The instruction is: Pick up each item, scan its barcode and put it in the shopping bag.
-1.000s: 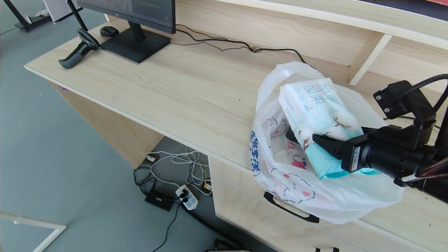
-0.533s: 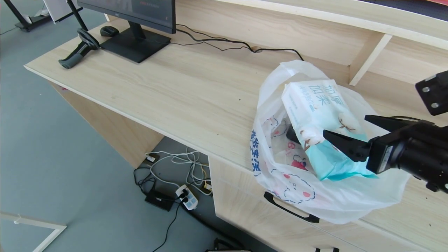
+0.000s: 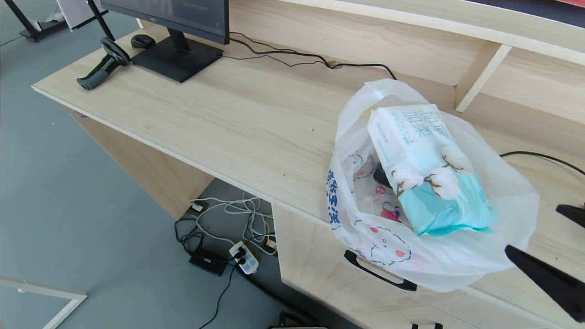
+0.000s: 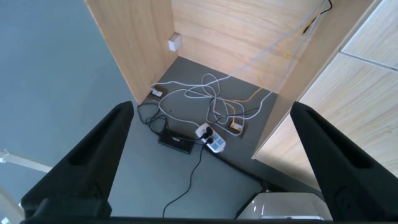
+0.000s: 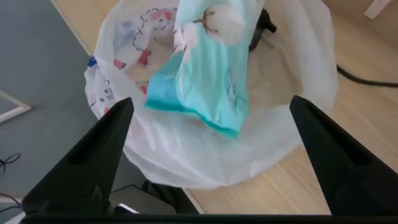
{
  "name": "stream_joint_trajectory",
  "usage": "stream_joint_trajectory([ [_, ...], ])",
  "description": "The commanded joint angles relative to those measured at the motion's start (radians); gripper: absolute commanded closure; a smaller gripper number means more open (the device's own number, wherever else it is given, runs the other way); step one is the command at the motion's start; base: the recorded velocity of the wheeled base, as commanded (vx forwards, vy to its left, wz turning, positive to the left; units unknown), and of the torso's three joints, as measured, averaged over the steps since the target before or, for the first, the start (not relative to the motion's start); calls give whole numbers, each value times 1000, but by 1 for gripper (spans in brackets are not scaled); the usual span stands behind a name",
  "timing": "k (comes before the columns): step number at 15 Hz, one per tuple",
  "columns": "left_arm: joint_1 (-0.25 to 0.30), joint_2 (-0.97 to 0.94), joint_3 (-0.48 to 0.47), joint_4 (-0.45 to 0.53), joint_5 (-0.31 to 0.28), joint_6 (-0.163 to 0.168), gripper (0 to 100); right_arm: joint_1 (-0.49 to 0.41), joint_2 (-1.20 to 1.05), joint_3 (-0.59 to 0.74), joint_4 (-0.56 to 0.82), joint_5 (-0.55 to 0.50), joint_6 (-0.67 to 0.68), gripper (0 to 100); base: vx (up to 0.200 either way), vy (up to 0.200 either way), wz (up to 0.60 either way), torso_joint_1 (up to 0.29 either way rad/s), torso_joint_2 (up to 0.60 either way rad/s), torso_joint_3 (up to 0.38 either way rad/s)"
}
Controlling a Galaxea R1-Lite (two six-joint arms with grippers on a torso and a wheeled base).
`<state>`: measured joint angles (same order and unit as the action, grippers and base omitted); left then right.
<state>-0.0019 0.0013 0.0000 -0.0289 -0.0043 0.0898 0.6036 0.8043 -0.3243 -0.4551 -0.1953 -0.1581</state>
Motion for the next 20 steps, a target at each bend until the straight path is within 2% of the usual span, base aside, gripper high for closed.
stream_joint_trajectory([
  [1,0,0,0,0,0,1,0,35,-232,156,104,20,0,0,0,0,0,0,0,0],
  [8,0,0,0,0,0,1,0,42,-491,318,415,215,18,0,0,0,0,0,0,0],
  [14,0,0,0,0,0,4,0,-10,-343,314,427,208,97,0,0,0,0,0,0,0],
  [16,0,0,0,0,0,2,0,-188,-350,314,429,198,72,0,0,0,0,0,0,0],
  [17,0,0,0,0,0,5,0,-343,-350,314,429,198,42,0,0,0,0,0,0,0],
  [18,0,0,0,0,0,5,0,-390,-350,314,429,198,40,0,0,0,0,0,0,0],
  [19,0,0,0,1,0,4,0,-541,-393,314,429,200,12,0,0,0,0,0,0,0],
  [20,0,0,0,3,0,1,0,-585,-444,314,429,200,8,0,0,0,0,0,0,0],
])
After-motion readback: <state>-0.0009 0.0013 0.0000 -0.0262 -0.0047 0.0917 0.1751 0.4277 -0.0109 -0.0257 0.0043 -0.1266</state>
